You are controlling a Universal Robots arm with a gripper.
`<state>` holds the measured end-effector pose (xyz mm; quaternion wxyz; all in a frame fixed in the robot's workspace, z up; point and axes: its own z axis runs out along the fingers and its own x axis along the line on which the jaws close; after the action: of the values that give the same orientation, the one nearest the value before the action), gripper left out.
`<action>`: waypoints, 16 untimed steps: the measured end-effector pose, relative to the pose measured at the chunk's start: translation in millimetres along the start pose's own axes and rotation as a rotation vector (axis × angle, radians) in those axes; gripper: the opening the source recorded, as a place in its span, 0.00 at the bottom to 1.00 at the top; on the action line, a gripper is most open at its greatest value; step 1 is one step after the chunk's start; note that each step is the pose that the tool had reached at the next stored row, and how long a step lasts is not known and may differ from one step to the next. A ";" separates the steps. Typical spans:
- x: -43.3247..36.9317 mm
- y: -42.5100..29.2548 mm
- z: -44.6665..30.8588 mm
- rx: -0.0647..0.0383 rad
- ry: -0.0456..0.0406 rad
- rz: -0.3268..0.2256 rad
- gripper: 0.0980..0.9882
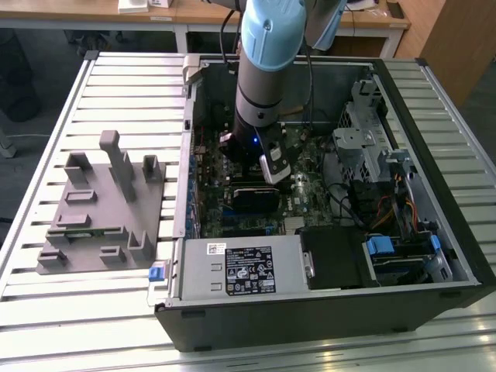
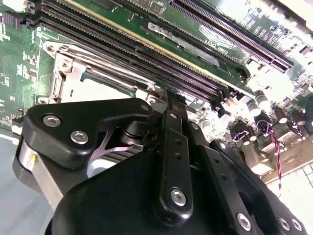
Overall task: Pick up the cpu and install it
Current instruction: 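Install the second cpu locking lever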
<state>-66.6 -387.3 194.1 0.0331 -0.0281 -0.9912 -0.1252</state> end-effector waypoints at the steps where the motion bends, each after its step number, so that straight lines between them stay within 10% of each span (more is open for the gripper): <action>1: 0.1 0.3 -1.0 0.000 0.0000 0.000 0.01; 16: 2.4 7.8 -31.0 0.000 -0.0017 0.000 0.01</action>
<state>-66.7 -387.3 226.2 0.0323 -0.0280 -0.9912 -0.1250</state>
